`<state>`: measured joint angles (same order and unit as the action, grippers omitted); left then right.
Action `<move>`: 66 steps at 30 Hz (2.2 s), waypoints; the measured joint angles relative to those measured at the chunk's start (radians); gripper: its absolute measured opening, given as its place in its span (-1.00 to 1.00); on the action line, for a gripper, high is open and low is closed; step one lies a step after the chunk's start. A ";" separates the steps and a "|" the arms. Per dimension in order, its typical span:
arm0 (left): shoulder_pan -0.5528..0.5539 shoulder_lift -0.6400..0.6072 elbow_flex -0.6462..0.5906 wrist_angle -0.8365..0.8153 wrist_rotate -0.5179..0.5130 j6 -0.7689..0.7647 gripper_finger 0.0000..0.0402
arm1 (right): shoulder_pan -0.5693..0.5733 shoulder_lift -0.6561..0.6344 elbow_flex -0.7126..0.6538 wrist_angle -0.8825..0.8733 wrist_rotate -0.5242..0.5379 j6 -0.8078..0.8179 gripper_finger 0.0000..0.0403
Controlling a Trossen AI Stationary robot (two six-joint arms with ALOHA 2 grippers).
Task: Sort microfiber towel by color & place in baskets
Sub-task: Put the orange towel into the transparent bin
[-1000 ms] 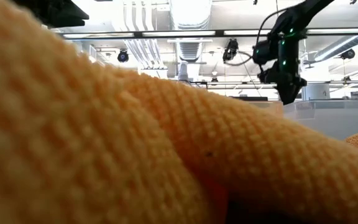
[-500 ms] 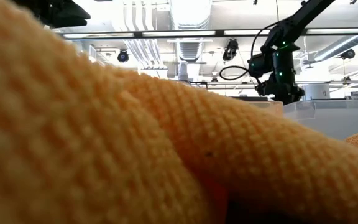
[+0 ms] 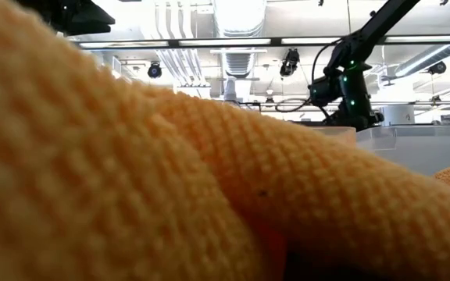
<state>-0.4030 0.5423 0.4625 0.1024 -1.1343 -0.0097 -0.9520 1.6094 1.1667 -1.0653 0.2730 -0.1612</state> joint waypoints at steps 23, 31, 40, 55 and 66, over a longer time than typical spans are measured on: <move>0.000 0.006 0.000 -0.002 0.001 -0.004 -0.34 | -0.017 0.120 0.000 -0.006 -0.125 0.042 -0.16; 0.000 0.024 0.000 -0.005 0.001 -0.005 -0.34 | -0.017 0.155 0.000 -0.007 -0.124 0.049 -0.23; 0.000 0.033 0.000 -0.006 0.001 -0.030 -0.34 | -0.017 0.135 0.000 -0.008 -0.124 0.049 -0.68; 0.000 0.033 0.000 -0.007 0.002 -0.035 -0.34 | -0.017 0.117 0.000 -0.032 -0.124 0.059 -0.96; 0.000 0.033 0.000 -0.007 0.002 -0.035 -0.34 | -0.016 -0.033 0.001 -0.031 -0.125 0.058 -0.96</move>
<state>-0.4030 0.5755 0.4622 0.0956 -1.1328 -0.0444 -0.9684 1.5764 1.1675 -1.0963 0.1484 -0.1036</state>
